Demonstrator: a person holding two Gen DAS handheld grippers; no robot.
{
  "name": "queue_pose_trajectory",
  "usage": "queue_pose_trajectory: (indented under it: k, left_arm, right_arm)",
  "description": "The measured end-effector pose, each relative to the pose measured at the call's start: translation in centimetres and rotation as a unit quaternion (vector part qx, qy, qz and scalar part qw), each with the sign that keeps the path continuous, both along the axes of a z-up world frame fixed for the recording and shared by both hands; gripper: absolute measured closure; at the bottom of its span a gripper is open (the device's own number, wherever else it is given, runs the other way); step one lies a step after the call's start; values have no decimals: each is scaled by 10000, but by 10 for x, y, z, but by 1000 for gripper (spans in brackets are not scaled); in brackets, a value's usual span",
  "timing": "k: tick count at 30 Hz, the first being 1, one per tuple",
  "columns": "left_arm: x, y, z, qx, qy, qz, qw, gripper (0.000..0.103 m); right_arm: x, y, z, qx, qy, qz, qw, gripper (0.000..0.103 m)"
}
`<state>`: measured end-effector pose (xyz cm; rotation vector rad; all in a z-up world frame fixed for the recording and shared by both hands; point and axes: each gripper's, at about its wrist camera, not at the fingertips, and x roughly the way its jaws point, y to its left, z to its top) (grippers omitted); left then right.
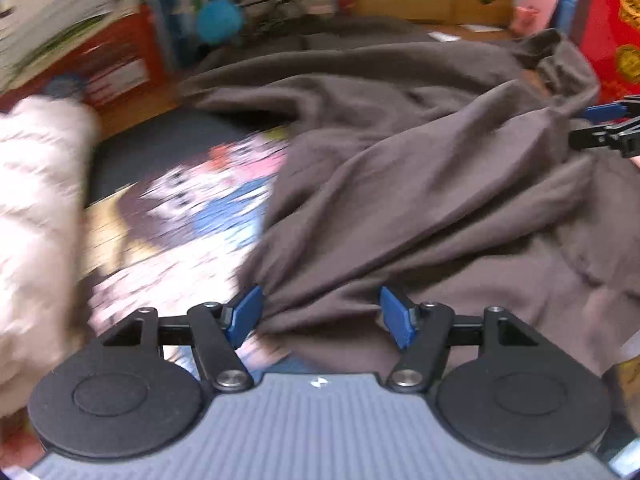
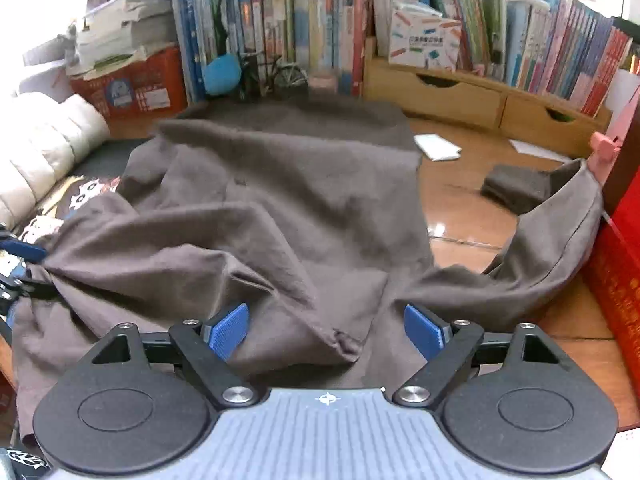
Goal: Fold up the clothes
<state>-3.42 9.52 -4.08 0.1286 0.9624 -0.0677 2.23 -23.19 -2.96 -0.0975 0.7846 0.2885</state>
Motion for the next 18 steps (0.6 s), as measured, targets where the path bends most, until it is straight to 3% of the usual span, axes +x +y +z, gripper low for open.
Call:
queue_pose_trajectory:
  k: [4, 7, 8, 10, 11, 14, 18]
  left_arm:
    - [-20, 31, 5, 420, 93, 586, 9974, 35]
    - [-27, 37, 19, 244, -140, 604, 9978, 34]
    - [-25, 35, 24, 90, -258, 510, 9983, 33]
    - [-18, 25, 28, -32, -380, 307, 9988, 33]
    - [-14, 16, 29, -46, -403, 162, 9990, 33]
    - [-15, -15, 31, -432, -440, -575, 9964, 33]
    - [-15, -53, 26, -989, -321, -1393, 9848, 33]
  right_arm:
    - [1, 1, -5, 69, -56, 21, 10000, 8]
    - [2, 0, -9, 212, -104, 66, 9997, 8]
    - [3, 1, -11, 295, -111, 93, 9995, 15]
    - [4, 4, -16, 428, -60, 90, 9990, 62]
    - [4, 10, -19, 380, 44, -47, 9993, 95]
    - [-8, 29, -5, 59, -73, -93, 9999, 94]
    - [-29, 26, 49, 506, -642, 93, 9966, 95]
